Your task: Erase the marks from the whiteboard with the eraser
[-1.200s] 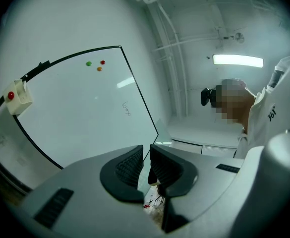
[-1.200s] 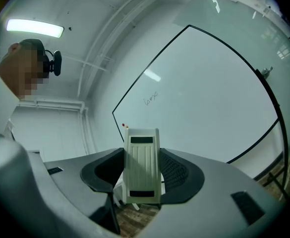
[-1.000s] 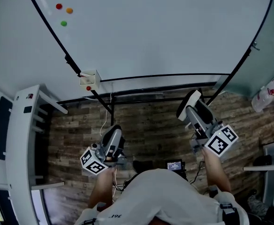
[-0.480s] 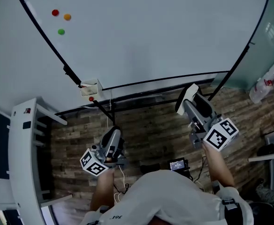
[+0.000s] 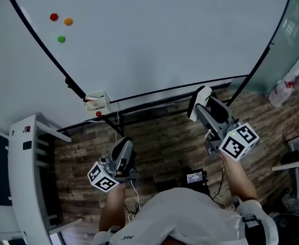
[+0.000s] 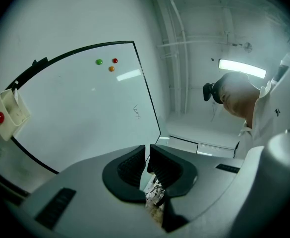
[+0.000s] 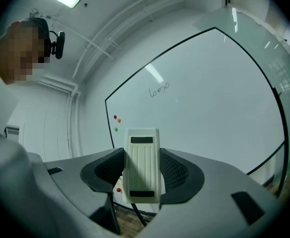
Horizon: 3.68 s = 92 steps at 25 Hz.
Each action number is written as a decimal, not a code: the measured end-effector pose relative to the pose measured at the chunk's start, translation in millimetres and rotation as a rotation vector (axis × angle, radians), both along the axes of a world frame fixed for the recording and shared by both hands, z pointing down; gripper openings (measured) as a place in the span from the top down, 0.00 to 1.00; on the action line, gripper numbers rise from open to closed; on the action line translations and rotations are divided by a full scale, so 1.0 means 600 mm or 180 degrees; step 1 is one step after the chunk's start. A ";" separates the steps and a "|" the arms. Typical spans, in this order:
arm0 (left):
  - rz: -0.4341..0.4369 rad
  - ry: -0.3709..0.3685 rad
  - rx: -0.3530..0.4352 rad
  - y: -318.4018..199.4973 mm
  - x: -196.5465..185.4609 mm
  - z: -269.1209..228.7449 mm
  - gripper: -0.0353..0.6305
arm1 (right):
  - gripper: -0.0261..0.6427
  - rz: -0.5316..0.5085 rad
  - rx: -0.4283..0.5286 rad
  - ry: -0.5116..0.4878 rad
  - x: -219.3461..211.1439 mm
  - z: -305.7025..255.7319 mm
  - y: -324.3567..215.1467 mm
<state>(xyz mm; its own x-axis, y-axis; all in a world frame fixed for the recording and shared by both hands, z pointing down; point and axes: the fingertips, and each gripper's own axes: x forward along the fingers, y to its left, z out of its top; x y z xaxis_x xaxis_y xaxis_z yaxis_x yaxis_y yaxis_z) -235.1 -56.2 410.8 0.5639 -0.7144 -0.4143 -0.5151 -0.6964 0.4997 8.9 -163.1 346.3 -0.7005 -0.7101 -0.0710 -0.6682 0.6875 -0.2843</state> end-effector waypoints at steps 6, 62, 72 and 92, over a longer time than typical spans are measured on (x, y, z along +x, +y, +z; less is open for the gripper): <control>-0.0124 -0.0060 -0.0001 -0.054 0.026 -0.005 0.90 | 0.60 -0.0123 0.0017 -0.0024 0.013 0.002 -0.071; -0.0503 -0.0639 0.0519 -0.235 -0.052 -0.219 0.90 | 0.60 -0.0273 0.1198 0.0740 -0.263 -0.307 -0.285; -0.0590 -0.0641 0.0587 -0.223 -0.106 -0.236 0.90 | 0.60 0.0419 0.1776 0.1299 -0.332 -0.416 -0.343; -0.0473 -0.0664 0.0415 -0.257 -0.129 -0.207 0.90 | 0.59 0.1449 0.2779 0.2069 -0.384 -0.434 -0.383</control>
